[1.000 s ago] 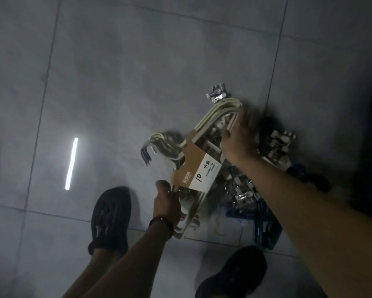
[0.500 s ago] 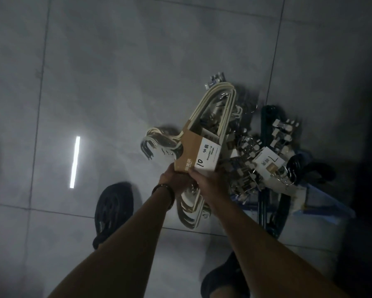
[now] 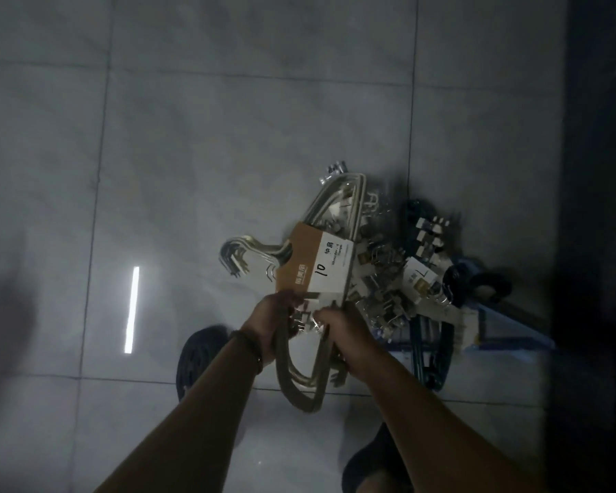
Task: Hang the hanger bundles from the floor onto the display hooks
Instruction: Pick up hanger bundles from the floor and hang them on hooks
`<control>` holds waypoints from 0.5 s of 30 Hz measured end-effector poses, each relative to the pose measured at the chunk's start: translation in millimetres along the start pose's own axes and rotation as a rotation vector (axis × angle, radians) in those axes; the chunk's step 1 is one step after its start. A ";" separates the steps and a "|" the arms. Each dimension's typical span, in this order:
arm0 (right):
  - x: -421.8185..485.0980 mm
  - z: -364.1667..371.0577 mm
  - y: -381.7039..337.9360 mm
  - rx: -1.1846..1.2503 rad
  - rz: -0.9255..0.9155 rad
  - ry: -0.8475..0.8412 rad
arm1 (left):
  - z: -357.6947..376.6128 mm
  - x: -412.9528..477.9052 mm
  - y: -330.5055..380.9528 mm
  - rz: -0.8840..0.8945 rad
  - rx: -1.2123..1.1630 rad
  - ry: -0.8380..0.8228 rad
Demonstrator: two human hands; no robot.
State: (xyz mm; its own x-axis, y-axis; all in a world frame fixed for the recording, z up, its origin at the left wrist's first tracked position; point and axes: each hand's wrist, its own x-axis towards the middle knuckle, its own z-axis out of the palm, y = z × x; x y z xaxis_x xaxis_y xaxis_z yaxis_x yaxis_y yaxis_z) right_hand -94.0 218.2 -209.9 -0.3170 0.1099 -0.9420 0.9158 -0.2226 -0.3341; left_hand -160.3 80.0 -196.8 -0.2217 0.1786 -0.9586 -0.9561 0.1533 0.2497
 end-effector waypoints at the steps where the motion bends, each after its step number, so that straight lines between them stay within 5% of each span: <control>1: -14.4 -2.8 -2.7 0.006 -0.020 -0.007 | 2.7 -15.9 4.9 0.018 0.018 -0.002; 7: -141.4 -15.6 -39.2 0.016 -0.247 0.030 | 22.9 -130.9 61.9 0.320 0.311 0.045; 10: -235.4 -34.3 -91.9 0.122 -0.463 0.396 | 49.4 -203.1 108.3 0.475 0.501 0.020; 13: -338.2 -74.6 -161.9 -0.274 -0.854 0.751 | 85.4 -285.4 163.5 0.563 0.775 0.006; 15: -399.4 -111.2 -216.6 -0.620 -0.953 0.725 | 111.5 -343.4 196.6 0.649 0.991 0.035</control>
State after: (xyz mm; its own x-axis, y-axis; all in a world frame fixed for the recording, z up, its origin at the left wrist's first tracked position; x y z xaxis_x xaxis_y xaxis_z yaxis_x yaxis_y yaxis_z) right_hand -138.3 330.3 242.1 -0.8632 0.5013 -0.0603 0.4344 0.6766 -0.5946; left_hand -250.8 157.1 196.7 -0.6307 0.4762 -0.6128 -0.1005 0.7329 0.6729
